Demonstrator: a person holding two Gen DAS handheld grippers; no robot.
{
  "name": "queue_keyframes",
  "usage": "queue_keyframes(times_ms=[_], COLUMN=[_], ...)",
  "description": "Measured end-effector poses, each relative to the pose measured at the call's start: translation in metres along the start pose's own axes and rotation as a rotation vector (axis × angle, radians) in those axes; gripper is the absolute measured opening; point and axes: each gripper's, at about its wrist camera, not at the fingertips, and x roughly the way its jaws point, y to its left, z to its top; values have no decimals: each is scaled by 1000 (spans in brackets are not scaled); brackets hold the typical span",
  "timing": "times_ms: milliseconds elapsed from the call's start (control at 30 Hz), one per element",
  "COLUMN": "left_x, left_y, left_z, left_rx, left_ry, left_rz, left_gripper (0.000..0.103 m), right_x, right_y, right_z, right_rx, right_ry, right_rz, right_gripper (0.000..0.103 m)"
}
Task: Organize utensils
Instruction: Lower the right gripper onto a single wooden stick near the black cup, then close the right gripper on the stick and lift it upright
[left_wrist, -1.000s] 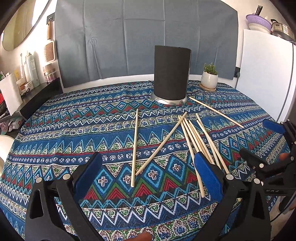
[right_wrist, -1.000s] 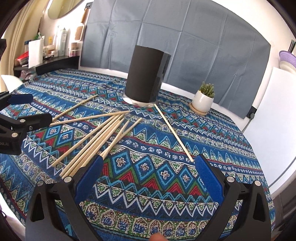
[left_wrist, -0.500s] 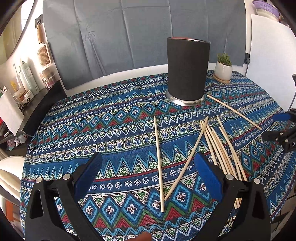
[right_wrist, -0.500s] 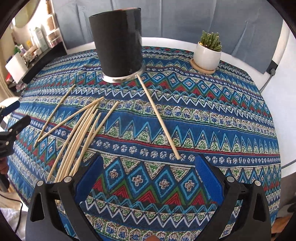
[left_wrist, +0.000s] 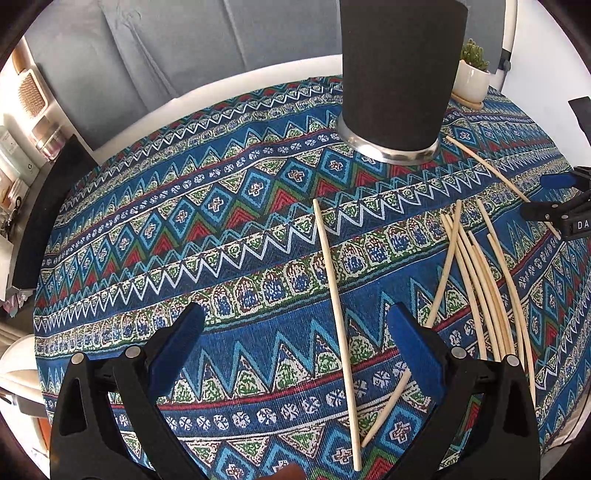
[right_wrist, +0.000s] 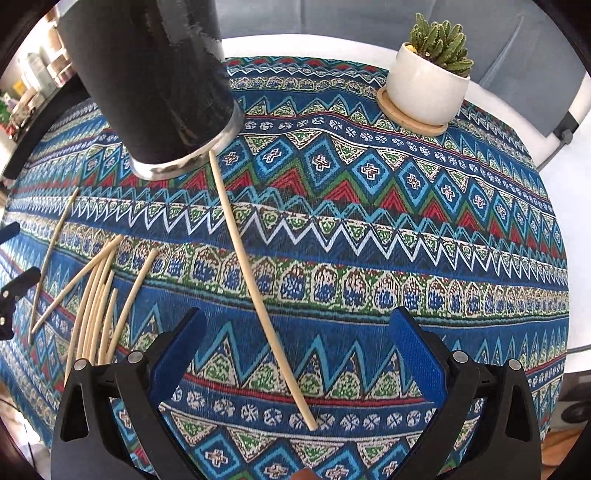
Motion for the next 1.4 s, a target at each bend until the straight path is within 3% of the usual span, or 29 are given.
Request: queue_keyframes(times_ms=[267,467,833,1133,1200,1233,1267,1300,1333,1367,1400], left_x=[24,25,18,18,17,15,12,11,10,9,8], left_y=[9,16,24,19,17,13,9,5,2,1,-1], left_z=[4,0,-20,-19,-17,-17,-17,-15,-15,-15,-14], left_rx=[-62,-57,-92,-74,-69,-59,-47,-33,-17,-5,4], left_ry=[71,-10,-142,-144,-153,-167,-174,-174,-172,-169,-161], left_rz=[-93,-90,-61,-63,-70,-76,-82,-89,-102,-110,-119], left_gripper=[98,99,99,99,93,79,68,62,52,44,38], right_x=[12,13,2,0,0,0,1,-1,-6,-10,-12], right_y=[-2,-4,-7,-6,-5,-4,-4,-1,4,9,13], right_z=[18,15,-23,-30,-30,-29,-28,-28,-28,-29,-30], right_rx=[-20,-9,-6,-6,-9,-23,-33,-59,-102,-133,-149], right_ry=[-37,-139,-236,-267,-267,-268,-269,-271,-274,-260,-235], right_rz=[26,22,19,11,11,10,22,38,63,81,97], right_gripper=[96,96,96,96,95,93,89,67,30,13,5])
